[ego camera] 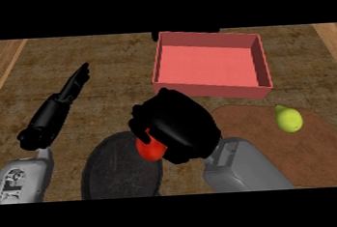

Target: Pick the tomato from the cutting board and place it in the cardboard box

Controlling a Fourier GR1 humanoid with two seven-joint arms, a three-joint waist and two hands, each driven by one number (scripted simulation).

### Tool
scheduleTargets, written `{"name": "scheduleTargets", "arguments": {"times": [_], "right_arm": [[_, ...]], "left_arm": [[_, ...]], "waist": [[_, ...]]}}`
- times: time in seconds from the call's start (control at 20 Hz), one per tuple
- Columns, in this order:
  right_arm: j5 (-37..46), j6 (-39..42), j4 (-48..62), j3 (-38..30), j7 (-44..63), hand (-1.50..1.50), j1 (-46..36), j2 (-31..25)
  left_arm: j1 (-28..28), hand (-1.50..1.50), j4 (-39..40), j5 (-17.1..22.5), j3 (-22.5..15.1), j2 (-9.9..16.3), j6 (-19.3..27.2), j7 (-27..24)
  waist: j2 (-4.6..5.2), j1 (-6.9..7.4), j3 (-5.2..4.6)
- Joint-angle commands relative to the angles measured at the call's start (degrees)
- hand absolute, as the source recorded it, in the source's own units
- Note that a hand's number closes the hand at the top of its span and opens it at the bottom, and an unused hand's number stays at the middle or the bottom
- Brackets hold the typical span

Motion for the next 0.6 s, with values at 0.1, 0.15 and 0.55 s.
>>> {"name": "scheduleTargets", "arguments": {"times": [0.1, 0.15, 0.55], "right_arm": [[-7.1, -3.86, 5.31, -10.14, 11.76, 1.5, -8.97, 0.17], [-7.4, -2.56, 6.67, -13.25, 11.93, 1.5, -11.69, 0.17], [-8.31, -7.22, 30.55, -26.3, 5.05, 1.5, -27.03, -4.8]], "left_arm": [[0.07, 0.0, -2.88, 0.75, 0.13, 0.54, -1.12, 2.51], [0.53, 0.0, -0.09, 1.38, 1.56, 2.05, -2.4, -0.24], [1.1, 0.0, -2.15, 0.34, -0.37, -0.38, -1.37, 0.28]], "waist": [[0.07, 0.41, 0.02], [0.17, 0.17, -0.01], [0.44, 0.77, 0.0]]}}
